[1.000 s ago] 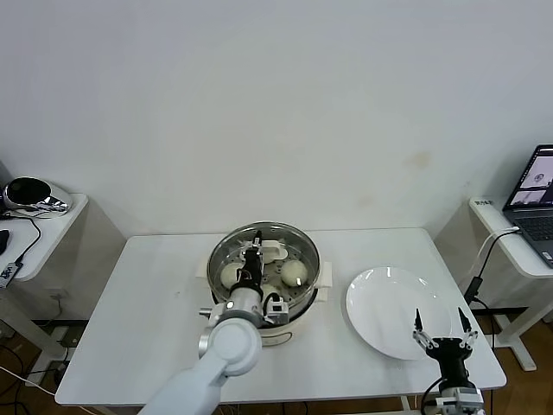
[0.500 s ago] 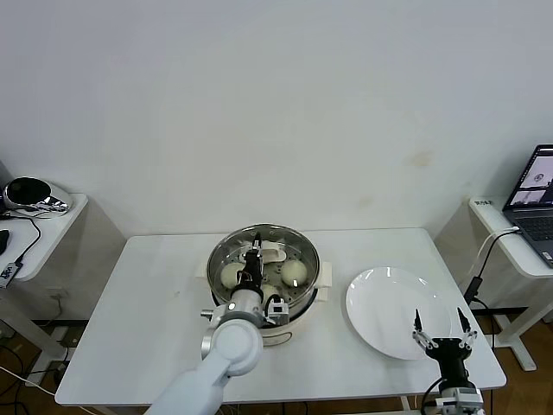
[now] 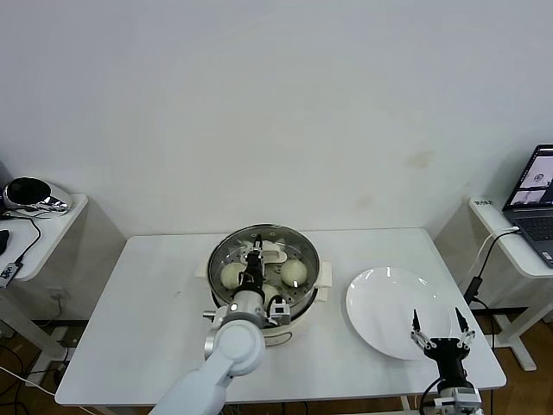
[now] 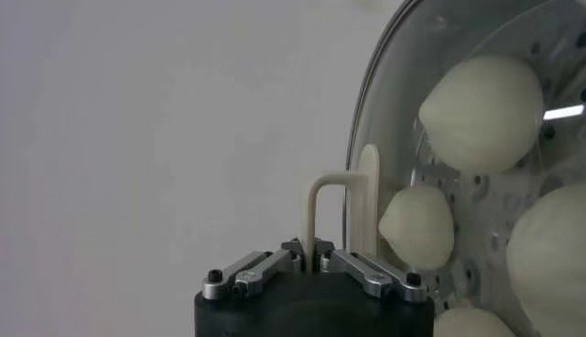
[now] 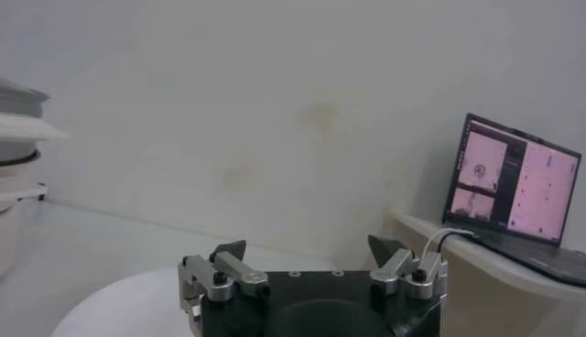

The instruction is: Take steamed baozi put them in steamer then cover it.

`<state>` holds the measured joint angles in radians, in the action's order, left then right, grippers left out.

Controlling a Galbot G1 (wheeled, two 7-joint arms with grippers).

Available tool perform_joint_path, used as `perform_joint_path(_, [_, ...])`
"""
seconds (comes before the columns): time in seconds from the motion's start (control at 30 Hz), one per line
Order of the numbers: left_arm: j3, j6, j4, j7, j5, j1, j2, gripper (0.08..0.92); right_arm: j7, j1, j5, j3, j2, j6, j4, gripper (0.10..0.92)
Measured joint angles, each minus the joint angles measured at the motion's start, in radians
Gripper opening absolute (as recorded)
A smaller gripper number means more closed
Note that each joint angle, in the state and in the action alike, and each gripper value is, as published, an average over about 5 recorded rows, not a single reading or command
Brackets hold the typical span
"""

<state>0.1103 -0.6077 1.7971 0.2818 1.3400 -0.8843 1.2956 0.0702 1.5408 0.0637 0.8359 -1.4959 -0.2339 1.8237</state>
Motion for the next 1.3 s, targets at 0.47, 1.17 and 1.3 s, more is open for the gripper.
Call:
perform_joint_path(0.47, [-0.014, 0.012, 0.074, -0.022, -0.030, -0.048, -0.025, 0.449, 0.000, 0.002, 0.007, -0.009, -0.003, 0.001, -0.001, 0.823])
perform_joint_path(1.17, [-0.449, 0.344, 0.424, -0.319, -0.772, -0.619, -0.101, 0.823, -0.002, 0.032, -0.014, -0.095, 0.018, 0.004, 0.014, 0.823])
perform_joint_path(1.3, [-0.550, 0.449, 0.423, -0.387, -1.016, -0.748, -0.074, 0.823, 0.004, 0.043, -0.028, -0.134, 0.034, 0.008, 0.024, 0.823])
